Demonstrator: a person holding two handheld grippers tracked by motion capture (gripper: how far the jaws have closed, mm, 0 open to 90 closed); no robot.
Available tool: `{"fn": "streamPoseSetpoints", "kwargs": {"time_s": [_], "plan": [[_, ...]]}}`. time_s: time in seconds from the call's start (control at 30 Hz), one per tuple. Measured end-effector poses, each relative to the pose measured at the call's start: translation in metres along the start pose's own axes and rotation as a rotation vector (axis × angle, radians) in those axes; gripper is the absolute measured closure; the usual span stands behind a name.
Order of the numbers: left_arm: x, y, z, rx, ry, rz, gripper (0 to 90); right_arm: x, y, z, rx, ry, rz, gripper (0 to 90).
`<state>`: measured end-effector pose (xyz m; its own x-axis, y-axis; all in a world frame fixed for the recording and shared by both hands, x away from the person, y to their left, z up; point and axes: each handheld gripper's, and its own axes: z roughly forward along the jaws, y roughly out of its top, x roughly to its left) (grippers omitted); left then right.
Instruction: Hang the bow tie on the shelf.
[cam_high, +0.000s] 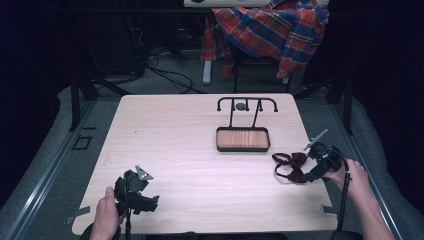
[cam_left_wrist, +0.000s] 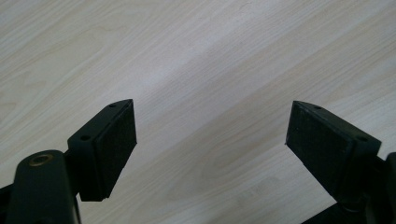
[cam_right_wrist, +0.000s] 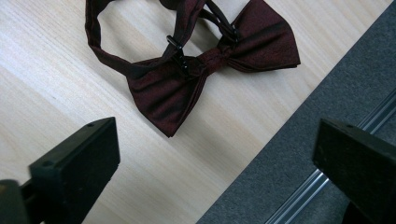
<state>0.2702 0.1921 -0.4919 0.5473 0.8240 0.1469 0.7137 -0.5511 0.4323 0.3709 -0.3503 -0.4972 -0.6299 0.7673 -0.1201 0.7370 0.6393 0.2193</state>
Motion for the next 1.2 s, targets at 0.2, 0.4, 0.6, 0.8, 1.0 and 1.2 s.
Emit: {"fn": "streamPoseSetpoints", "kwargs": {"time_s": [0.2,0.4,0.6,0.8,1.0,1.2], "plan": [[0.0,0.0,-0.001,-0.001,0.002,0.0,16.4,0.001,0.002,-0.002,0.001,-0.023,-0.019,0.2],[0.0,0.0,0.0,0.002,0.001,0.005,16.3,0.0,0.005,-0.001,-0.022,-0.032,-0.013,0.1],[0.001,0.0,0.0,0.004,-0.006,0.003,16.3,-0.009,0.012,0.002,-0.035,-0.092,0.006,9.5],[0.0,0.0,0.0,0.005,-0.001,0.003,16.3,-0.013,0.02,0.001,-0.065,-0.115,-0.029,29.5],[0.001,0.0,0.0,0.007,-0.003,0.004,16.2,-0.016,0.036,0.009,-0.088,-0.115,-0.049,43.1],[0.001,-0.001,0.0,0.005,-0.003,0.0,16.2,-0.008,0.052,0.028,-0.063,-0.105,-0.119,50.0]]}}
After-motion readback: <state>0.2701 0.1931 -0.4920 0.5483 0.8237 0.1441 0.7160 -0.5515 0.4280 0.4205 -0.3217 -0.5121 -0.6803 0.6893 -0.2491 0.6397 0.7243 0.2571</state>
